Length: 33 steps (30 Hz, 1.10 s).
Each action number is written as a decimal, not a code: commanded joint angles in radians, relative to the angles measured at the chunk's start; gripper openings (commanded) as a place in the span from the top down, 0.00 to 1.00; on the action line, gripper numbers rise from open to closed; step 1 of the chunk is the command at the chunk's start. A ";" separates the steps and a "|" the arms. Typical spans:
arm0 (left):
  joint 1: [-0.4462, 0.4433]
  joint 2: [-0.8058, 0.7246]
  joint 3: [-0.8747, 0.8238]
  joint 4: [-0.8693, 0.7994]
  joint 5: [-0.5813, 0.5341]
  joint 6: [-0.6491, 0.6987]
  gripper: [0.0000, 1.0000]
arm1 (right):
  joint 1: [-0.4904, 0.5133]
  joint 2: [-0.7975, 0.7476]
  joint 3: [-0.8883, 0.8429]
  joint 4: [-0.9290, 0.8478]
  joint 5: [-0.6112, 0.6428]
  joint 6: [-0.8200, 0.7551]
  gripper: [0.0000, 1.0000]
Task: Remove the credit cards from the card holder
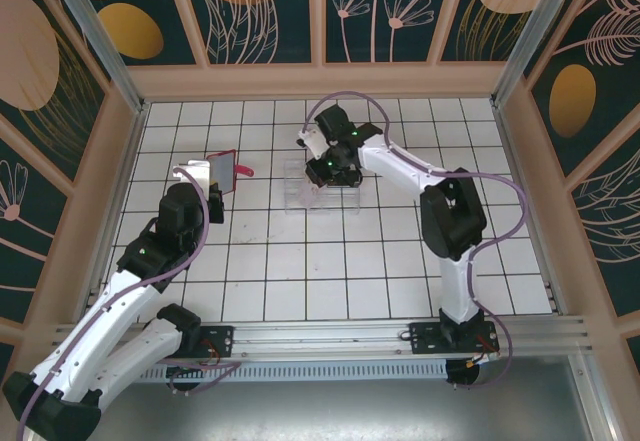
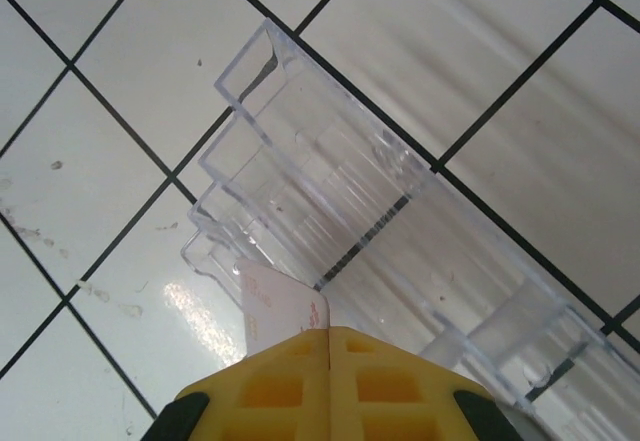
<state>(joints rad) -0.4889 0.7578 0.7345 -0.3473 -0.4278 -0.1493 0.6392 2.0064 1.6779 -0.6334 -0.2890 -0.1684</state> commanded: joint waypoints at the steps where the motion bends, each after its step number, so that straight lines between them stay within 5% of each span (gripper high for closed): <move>1: 0.004 -0.012 -0.005 0.036 -0.017 0.016 1.00 | -0.023 -0.084 -0.053 0.086 -0.037 0.039 1.00; 10: 0.005 -0.015 -0.007 0.038 -0.025 0.019 1.00 | -0.061 -0.258 -0.274 0.381 -0.090 0.025 1.00; 21: 0.004 -0.011 -0.010 0.044 -0.029 0.020 1.00 | -0.087 -0.312 -0.453 0.743 -0.431 -0.186 1.00; 33: 0.003 -0.004 -0.017 0.052 -0.031 0.023 1.00 | -0.087 -0.252 -0.539 0.981 -0.426 -0.312 1.00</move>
<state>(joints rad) -0.4889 0.7570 0.7227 -0.3405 -0.4320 -0.1413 0.5533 1.7344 1.1378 0.2543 -0.6907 -0.4313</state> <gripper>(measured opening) 0.093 0.052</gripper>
